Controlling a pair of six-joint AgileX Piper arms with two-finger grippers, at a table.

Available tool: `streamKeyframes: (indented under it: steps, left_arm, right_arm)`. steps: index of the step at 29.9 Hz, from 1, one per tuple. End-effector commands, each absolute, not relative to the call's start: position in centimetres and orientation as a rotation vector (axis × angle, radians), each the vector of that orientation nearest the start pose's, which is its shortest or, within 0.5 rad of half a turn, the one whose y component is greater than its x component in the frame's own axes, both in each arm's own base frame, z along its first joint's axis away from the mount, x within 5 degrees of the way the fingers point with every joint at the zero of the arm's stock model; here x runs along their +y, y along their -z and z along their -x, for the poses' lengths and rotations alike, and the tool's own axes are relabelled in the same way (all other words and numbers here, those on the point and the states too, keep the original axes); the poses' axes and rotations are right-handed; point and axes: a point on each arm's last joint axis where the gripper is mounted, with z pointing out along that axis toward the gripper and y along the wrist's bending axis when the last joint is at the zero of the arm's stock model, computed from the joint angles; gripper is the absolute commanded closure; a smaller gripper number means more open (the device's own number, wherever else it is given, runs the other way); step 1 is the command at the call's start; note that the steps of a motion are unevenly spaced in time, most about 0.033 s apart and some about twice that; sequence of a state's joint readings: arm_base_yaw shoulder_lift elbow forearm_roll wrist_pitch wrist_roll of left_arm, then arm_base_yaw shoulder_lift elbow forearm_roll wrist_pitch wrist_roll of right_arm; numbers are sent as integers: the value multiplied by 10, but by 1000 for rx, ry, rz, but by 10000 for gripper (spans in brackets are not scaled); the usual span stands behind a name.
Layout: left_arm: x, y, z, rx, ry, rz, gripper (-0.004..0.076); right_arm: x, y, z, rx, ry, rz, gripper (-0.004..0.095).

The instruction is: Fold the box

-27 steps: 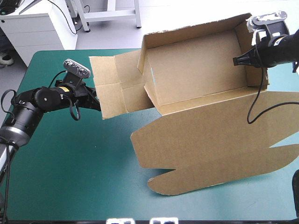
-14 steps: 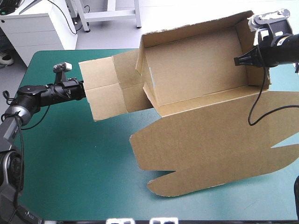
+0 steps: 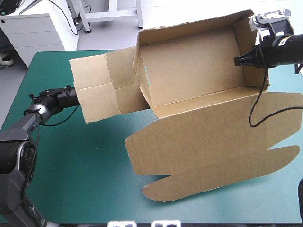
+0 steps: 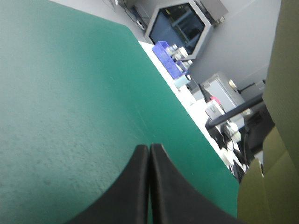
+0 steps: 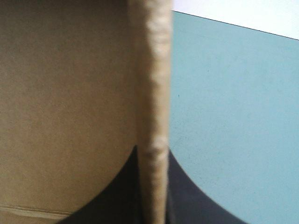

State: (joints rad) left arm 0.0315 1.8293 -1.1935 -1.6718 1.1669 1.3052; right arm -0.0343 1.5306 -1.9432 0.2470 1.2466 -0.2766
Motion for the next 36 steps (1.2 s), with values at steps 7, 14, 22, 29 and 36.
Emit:
streamKeyframes:
  steps: [7,14,22,29,36]
  left_arm:
    - [-96,-339,-341,1580,1531,-462,733]
    - [-96,-378,-313,1487,1488,-540,733]
    - [-106,-390,-302,1480,1480,-550,732]
    - [-122,-391,-296,1474,1523,-595,732]
    - [-132,-405,-289,1445,1605,-640,720]
  right_arm:
    - [11,-510,-289,2137,-151,290,926]
    - [11,-506,-295,2146,-153,288,926]
    - [13,-500,-301,2178,-177,295,926]
    - [13,-499,-300,2181,-174,304,926]
    - [12,-499,-300,2186,-167,314,926]
